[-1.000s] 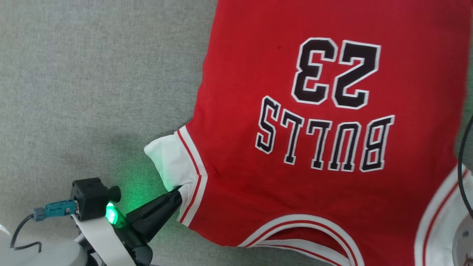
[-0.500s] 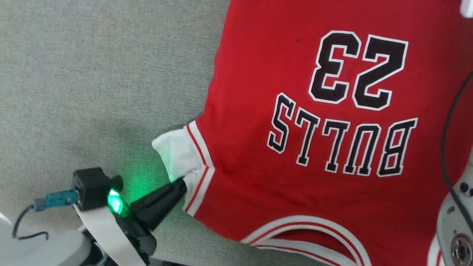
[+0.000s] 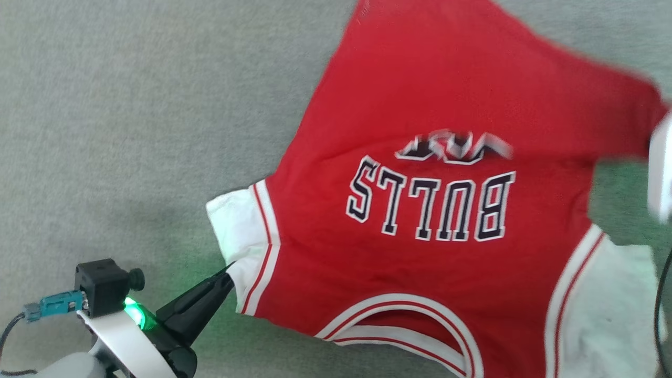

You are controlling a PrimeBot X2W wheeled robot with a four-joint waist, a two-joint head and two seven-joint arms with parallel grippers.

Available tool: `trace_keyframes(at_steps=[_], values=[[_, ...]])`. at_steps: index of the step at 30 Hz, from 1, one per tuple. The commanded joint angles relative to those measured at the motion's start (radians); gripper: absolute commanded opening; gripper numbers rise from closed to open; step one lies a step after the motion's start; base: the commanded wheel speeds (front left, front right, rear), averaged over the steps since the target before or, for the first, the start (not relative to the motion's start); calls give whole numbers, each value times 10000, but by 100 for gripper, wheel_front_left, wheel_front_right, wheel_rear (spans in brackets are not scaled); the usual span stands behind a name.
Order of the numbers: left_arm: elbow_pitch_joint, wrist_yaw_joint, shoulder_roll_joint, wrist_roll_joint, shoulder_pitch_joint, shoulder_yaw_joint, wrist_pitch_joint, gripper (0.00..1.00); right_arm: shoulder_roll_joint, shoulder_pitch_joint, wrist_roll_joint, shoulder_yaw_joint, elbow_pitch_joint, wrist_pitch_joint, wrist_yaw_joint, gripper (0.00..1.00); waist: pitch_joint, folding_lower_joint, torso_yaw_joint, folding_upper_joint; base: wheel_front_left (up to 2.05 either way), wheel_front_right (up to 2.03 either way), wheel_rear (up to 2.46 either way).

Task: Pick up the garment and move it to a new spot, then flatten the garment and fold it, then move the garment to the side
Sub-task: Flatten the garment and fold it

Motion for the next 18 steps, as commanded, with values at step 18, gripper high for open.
trace_keyframes(at_steps=[18], values=[[440,29,71,-188,1147,908,-6,0,1513,8157,1531,1187,-4265,418,-9,0,-976,0,-1336,0,0,0,0]])
